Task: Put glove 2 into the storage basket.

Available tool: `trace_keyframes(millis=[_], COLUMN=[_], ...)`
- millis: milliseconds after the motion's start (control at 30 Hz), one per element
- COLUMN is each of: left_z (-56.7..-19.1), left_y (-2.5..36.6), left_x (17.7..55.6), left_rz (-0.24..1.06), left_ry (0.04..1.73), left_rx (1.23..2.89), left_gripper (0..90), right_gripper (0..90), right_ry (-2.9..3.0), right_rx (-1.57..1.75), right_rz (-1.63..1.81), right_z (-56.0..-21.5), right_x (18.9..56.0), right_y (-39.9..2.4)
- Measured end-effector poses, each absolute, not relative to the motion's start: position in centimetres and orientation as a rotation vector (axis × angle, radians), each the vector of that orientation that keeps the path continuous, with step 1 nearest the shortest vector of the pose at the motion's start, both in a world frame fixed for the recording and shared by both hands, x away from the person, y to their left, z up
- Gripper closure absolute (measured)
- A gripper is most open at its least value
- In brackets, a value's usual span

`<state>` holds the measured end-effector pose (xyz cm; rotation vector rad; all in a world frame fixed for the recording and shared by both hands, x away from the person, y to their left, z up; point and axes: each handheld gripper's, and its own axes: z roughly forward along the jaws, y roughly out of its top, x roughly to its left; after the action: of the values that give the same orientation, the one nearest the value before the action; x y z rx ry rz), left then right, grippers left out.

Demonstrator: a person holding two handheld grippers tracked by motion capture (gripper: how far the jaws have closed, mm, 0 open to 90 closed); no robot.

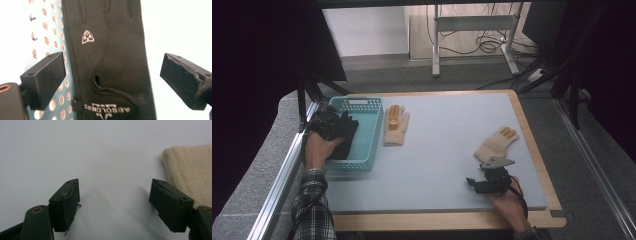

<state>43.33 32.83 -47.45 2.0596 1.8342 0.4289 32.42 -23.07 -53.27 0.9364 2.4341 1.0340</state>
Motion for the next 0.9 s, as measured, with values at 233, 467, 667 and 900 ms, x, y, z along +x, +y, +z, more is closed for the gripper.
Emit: trace_keyframes(millis=[233, 467, 667, 900], left_z=[-44.2, -41.9, -41.9, -43.6], left_y=[31.4, 26.4, 21.4, 15.5], left_x=[41.6, 40.8, 41.2, 42.9], left_rz=[0.411, 0.368, 0.317, 0.23], left_ry=[1.674, 1.432, 1.307, 1.252], left_rx=[1.924, 1.939, 1.999, 2.059], left_gripper=[19.1, 37.0, 46.1, 52.8], right_gripper=[23.9, 23.9, 23.8, 23.8], right_ry=[2.434, 2.435, 2.435, 2.435], right_rx=[0.937, 0.937, 0.937, 0.937], right_rz=[1.034, 1.034, 1.034, 1.035], right_z=[-53.3, -53.3, -53.3, -53.3], right_x=[32.4, 32.4, 32.4, 32.4], right_y=[-23.1, -23.1, -23.1, -23.1])
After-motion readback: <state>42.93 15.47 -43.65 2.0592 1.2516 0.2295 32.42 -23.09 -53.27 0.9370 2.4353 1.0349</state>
